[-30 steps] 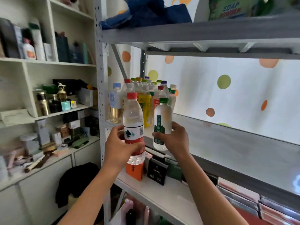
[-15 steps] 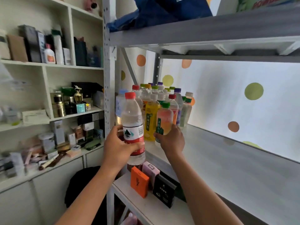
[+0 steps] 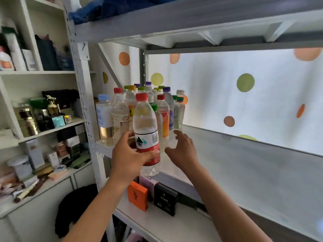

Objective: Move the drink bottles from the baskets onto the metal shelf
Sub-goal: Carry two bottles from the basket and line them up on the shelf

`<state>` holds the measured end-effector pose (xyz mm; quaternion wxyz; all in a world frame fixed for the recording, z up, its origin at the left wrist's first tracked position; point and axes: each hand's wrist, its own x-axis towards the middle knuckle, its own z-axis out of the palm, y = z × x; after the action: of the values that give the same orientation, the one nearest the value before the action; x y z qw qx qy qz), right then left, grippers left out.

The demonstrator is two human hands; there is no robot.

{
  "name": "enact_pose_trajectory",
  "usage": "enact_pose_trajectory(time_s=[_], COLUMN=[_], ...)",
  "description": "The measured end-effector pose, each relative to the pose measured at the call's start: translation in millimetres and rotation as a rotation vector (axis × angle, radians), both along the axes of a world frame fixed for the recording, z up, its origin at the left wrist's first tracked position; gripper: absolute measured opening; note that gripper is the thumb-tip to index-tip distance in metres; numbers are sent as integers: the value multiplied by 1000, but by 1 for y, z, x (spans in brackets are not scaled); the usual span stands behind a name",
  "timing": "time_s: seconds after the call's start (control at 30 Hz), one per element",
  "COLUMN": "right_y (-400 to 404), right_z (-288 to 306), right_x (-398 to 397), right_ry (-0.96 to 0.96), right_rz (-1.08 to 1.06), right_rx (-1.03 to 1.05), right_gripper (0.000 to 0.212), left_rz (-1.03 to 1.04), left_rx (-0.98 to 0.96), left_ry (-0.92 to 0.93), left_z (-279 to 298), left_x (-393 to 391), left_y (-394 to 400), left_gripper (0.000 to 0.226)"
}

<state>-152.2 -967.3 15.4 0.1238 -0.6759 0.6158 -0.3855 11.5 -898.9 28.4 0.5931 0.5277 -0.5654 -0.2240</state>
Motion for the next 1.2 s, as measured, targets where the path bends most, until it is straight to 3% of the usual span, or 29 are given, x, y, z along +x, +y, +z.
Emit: enact_pose_trajectory(time_s=[0.33,0.77,1.2], right_y=[14,-46,-116], right_z=[19,33,41], right_x=[-111,-169,-195], right_ry=[317,489,467], right_rz=[-91,27,38], right_rx=[-11,92,156], right_gripper=[54,32,28], left_rz=[-150,-96,326], left_rx=[48,138,178], left_ry=[-69,-280,-516], left_z=[-2,-6,5], left_x=[-102,-194,-218], left_y=[-44,-196,-267], left_gripper=[81,82,68])
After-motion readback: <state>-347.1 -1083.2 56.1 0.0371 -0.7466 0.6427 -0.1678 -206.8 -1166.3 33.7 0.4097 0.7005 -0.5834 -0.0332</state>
